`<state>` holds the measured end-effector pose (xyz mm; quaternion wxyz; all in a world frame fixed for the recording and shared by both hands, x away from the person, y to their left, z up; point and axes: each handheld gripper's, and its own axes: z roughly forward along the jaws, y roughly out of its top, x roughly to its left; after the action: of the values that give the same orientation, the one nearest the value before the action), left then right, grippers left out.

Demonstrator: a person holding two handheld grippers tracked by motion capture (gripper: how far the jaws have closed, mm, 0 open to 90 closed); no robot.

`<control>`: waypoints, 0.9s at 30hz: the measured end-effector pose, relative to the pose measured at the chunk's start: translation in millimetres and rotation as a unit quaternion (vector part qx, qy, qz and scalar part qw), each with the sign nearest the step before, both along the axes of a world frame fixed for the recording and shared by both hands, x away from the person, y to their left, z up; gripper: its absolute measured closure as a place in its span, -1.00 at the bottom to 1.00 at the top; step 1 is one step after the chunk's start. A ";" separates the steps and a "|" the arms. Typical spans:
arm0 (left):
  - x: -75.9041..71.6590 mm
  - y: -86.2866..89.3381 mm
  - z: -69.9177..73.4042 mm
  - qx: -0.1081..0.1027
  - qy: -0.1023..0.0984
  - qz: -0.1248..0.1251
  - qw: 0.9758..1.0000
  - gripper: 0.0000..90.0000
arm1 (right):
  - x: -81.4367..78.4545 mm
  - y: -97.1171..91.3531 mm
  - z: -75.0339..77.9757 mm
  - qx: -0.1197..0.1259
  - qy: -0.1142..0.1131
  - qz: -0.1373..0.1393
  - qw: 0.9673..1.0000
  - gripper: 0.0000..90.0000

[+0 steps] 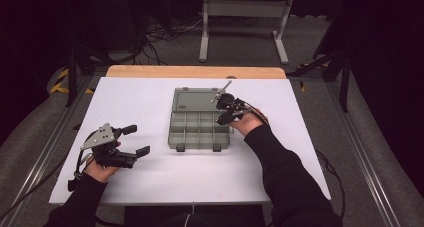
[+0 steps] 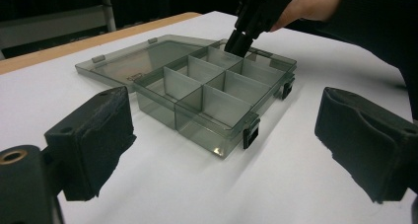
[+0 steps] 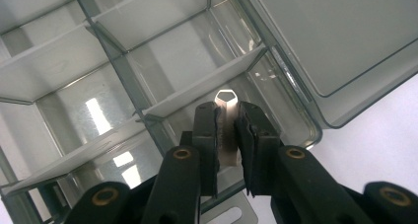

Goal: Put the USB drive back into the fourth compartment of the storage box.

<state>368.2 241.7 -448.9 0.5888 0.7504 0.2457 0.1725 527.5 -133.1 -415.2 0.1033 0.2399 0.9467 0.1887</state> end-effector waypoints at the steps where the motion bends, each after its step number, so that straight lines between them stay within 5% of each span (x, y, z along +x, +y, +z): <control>1: 0.0 -0.1 0.0 0.000 0.000 0.000 1.000 -0.81 | 0.1 0.1 -0.2 0.000 0.001 0.000 1.000 0.75; 9: 0.4 0.5 0.4 -0.003 -0.003 0.001 1.000 -0.81 | -1.9 -0.8 3.1 0.005 -0.001 0.003 1.000 0.68; 15: 2.3 2.3 1.9 -0.022 -0.001 -0.006 1.000 -0.84 | -8.5 -7.8 15.0 0.021 -0.019 0.002 1.000 0.93; 20: 7.6 6.1 9.0 -0.009 0.040 -0.004 0.999 -0.80 | -15.0 -20.4 26.0 0.046 -0.034 -0.004 0.998 1.00; 22: 11.1 8.5 11.3 -0.019 0.060 -0.013 0.998 -0.89 | -17.0 -27.0 29.5 0.056 -0.040 -0.012 0.998 1.00; 27: 20.5 7.0 16.5 -0.010 0.067 -0.005 0.998 -0.90 | -19.8 -44.5 34.1 0.083 -0.052 -0.028 0.995 1.00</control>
<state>388.7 248.7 -432.4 0.5794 0.7554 0.2831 0.1165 507.8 -177.6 -381.1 0.1377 0.2639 0.9139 0.2760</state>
